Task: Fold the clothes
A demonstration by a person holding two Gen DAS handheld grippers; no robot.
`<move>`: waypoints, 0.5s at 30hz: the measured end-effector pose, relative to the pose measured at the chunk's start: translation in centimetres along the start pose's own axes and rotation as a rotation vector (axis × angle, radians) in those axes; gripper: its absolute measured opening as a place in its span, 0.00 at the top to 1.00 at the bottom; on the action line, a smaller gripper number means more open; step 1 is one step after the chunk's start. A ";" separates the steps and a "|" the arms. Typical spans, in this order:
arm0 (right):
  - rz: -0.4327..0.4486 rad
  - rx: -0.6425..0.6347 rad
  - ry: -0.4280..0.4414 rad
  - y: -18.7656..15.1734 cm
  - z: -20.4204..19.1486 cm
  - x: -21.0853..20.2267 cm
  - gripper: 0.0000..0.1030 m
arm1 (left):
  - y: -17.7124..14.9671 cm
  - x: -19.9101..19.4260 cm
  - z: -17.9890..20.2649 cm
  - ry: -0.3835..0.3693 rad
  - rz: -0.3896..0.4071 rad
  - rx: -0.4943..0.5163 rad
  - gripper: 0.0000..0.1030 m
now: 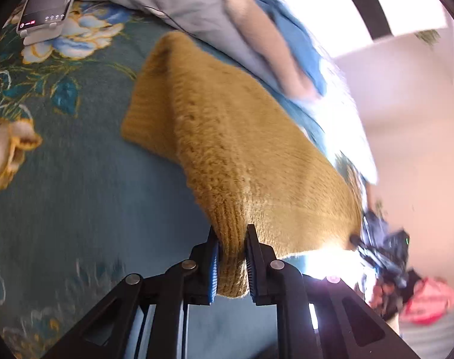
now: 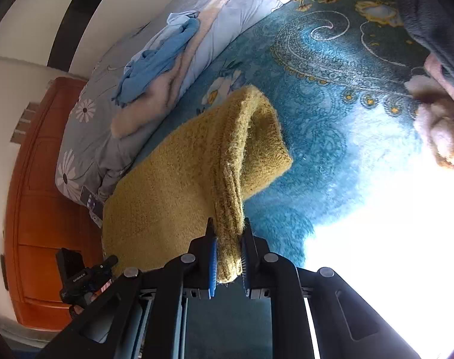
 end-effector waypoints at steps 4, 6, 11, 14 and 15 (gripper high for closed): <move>-0.080 0.023 -0.087 -3.2 2.5 0.0 0.87 | -6.1 0.5 -1.7 0.025 -0.118 0.017 0.84; -0.123 0.063 -0.132 -4.9 4.4 0.3 0.87 | -9.2 1.6 -2.9 0.049 -0.187 0.004 0.84; -0.196 0.165 -0.206 -8.1 8.5 0.8 0.87 | -13.4 3.3 -4.5 0.083 -0.262 -0.030 0.84; -0.187 0.178 -0.207 -7.5 8.5 1.1 0.86 | -13.2 3.1 -4.2 0.084 -0.266 -0.015 0.84; -0.196 0.164 -0.217 -7.2 8.2 1.3 0.86 | -13.1 2.9 -3.9 0.090 -0.268 0.008 0.83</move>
Point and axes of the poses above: each gripper's, at about its wrist camera, not at the fingertips, and x roughly the way its jaws point, z to its right, y to its top, the point moved 4 cm from there along x, roughly the way its jaws point, and after that the axes turned 12 degrees about y, right-handed, at the moved point
